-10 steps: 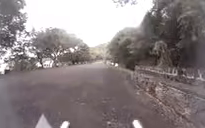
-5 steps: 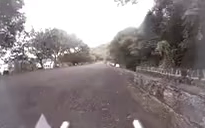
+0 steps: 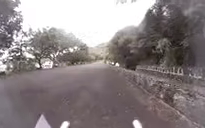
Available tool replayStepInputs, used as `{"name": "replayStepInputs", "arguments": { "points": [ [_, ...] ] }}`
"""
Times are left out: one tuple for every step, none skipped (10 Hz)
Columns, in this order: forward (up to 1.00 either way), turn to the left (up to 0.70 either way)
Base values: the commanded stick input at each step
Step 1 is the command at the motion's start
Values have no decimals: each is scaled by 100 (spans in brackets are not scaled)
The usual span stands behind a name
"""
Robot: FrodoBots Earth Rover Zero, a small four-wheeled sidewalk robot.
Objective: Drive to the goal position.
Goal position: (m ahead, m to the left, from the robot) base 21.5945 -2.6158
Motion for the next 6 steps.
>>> {"name": "replayStepInputs", "arguments": {
  "points": [
    [50, 0],
    [50, 0],
    [50, 0],
    [50, 0],
    [50, 0],
    [50, 0]
  ]
}}
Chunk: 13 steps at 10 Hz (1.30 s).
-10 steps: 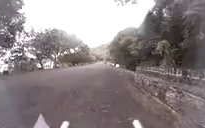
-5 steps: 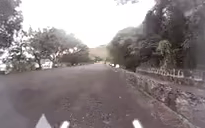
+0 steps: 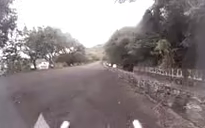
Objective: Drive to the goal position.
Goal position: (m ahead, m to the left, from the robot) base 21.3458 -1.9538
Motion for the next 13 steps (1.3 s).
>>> {"name": "replayStepInputs", "arguments": {
  "points": [
    [50, 0],
    [50, 0],
    [50, 0],
    [50, 0],
    [50, 0],
    [50, -50],
    [50, -50],
    [50, -50],
    [50, -50],
    [50, -50],
    [50, -15],
    [50, 0],
    [50, 0]
  ]
}}
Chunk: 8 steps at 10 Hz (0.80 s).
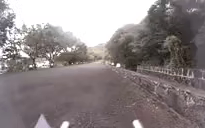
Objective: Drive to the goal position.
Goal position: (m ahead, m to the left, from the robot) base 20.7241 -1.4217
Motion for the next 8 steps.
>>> {"name": "replayStepInputs", "arguments": {
  "points": [
    [50, 0],
    [50, 0],
    [50, 0],
    [50, 0],
    [50, 0],
    [50, 0],
    [50, 0],
    [50, 0]
  ]
}}
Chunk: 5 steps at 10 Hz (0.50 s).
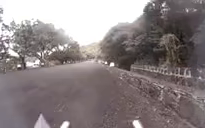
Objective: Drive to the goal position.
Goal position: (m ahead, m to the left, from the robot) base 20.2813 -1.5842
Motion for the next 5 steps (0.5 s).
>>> {"name": "replayStepInputs", "arguments": {
  "points": [
    [50, 0],
    [50, 0],
    [50, 0],
    [50, 0],
    [50, 0]
  ]
}}
